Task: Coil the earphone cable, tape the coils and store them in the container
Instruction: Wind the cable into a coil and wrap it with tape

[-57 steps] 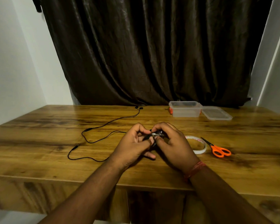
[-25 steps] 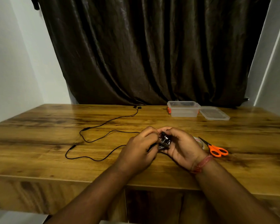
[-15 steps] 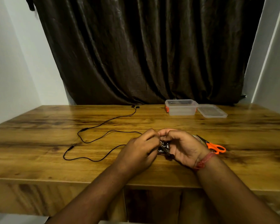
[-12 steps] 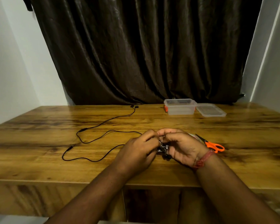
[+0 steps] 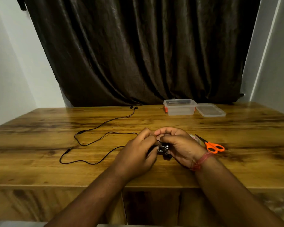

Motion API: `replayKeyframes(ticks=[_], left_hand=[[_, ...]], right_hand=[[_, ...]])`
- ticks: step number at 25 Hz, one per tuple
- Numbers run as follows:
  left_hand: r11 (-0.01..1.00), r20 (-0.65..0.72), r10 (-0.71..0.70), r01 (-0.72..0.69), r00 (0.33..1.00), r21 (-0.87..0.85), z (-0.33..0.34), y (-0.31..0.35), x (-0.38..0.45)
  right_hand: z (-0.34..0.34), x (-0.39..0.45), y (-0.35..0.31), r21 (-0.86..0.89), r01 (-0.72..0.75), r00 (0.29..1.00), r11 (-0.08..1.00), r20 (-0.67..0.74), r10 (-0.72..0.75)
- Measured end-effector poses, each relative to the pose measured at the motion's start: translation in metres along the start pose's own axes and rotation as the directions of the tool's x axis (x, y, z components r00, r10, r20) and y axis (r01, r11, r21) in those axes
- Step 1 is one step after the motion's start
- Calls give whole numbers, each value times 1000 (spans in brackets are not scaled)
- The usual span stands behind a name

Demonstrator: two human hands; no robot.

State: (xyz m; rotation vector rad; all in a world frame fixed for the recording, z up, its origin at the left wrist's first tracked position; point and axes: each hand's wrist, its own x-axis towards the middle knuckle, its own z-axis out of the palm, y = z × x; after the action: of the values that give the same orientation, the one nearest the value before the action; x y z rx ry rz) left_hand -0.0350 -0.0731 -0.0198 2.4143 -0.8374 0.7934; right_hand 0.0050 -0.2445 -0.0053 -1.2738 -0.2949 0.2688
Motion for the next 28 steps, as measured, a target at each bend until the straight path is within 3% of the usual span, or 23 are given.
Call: replayKeyframes(ticks=[7, 14, 20, 28], left_hand=[[967, -28, -152, 143, 988, -209, -2, -1, 3], [973, -62, -127, 112, 990, -203, -2, -1, 5], [948, -68, -213, 190, 975, -257, 2, -8, 7], [692, 109, -467, 439, 877, -573, 5, -12, 9]], right_hand=[[1, 3, 4, -69, 83, 994, 994, -70, -87], [3, 4, 6, -134, 122, 989, 983, -63, -132], [5, 6, 9, -153, 148, 986, 977, -52, -158], [8, 5, 11, -256, 196, 973, 947, -73, -221]])
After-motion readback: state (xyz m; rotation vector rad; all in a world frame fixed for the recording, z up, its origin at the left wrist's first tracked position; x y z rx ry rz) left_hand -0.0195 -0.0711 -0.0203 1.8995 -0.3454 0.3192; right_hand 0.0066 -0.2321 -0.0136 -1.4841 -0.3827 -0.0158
